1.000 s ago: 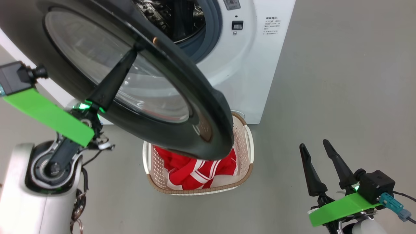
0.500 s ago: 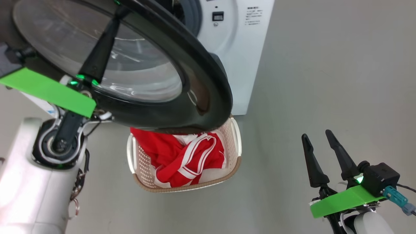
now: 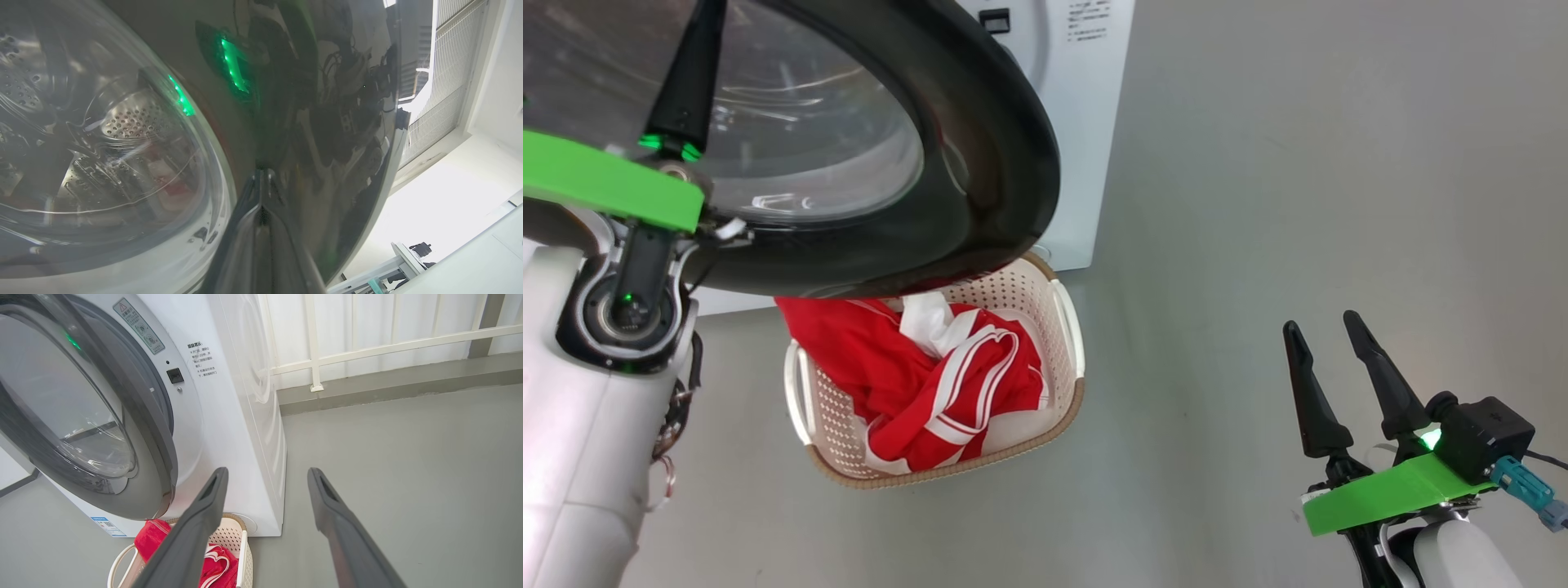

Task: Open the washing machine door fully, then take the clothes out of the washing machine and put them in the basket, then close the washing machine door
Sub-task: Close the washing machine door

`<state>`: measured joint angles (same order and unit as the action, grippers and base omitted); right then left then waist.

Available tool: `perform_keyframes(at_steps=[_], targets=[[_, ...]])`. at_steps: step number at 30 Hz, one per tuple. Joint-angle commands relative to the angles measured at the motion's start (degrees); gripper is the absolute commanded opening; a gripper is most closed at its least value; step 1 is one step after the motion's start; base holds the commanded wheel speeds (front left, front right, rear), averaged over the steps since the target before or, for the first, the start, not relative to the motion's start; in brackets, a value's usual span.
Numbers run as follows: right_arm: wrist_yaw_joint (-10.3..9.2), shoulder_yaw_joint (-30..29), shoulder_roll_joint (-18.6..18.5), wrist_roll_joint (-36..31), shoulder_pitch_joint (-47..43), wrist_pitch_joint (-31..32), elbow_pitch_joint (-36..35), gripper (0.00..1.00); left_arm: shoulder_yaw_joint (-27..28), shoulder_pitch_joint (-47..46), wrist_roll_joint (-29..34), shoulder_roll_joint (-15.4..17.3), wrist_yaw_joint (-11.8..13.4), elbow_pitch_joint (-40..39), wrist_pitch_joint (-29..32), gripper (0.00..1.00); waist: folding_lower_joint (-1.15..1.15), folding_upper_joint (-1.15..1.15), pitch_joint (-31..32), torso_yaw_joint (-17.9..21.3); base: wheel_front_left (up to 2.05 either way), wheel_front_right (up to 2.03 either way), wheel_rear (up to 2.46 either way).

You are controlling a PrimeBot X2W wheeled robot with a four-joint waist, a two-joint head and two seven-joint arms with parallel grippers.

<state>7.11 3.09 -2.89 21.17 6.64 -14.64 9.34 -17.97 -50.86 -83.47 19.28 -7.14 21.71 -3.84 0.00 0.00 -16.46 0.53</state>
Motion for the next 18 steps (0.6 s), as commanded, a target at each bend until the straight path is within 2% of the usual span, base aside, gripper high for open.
perform_keyframes(at_steps=[1,10,18], targets=[[0.37,1.5,0.0,0.3,1.4,-0.4,-1.5,1.00,1.5,-2.7,-0.1,2.8,-0.4,-0.9,-0.6,0.00,0.00,0.00,-0.2,0.7,0.00,0.00,0.00],[0.37,1.8,0.0,0.5,1.4,-0.4,-1.5,1.00,-2.2,-4.7,-1.3,4.8,-0.4,3.3,-4.6,0.00,0.00,0.00,0.3,1.8,0.00,0.00,0.00],[0.37,1.1,0.0,0.2,-0.2,-0.4,-1.1,1.00,-4.9,0.4,-3.5,5.8,-0.4,1.9,-6.1,0.00,0.00,0.00,2.8,0.9,0.00,0.00,0.00]])
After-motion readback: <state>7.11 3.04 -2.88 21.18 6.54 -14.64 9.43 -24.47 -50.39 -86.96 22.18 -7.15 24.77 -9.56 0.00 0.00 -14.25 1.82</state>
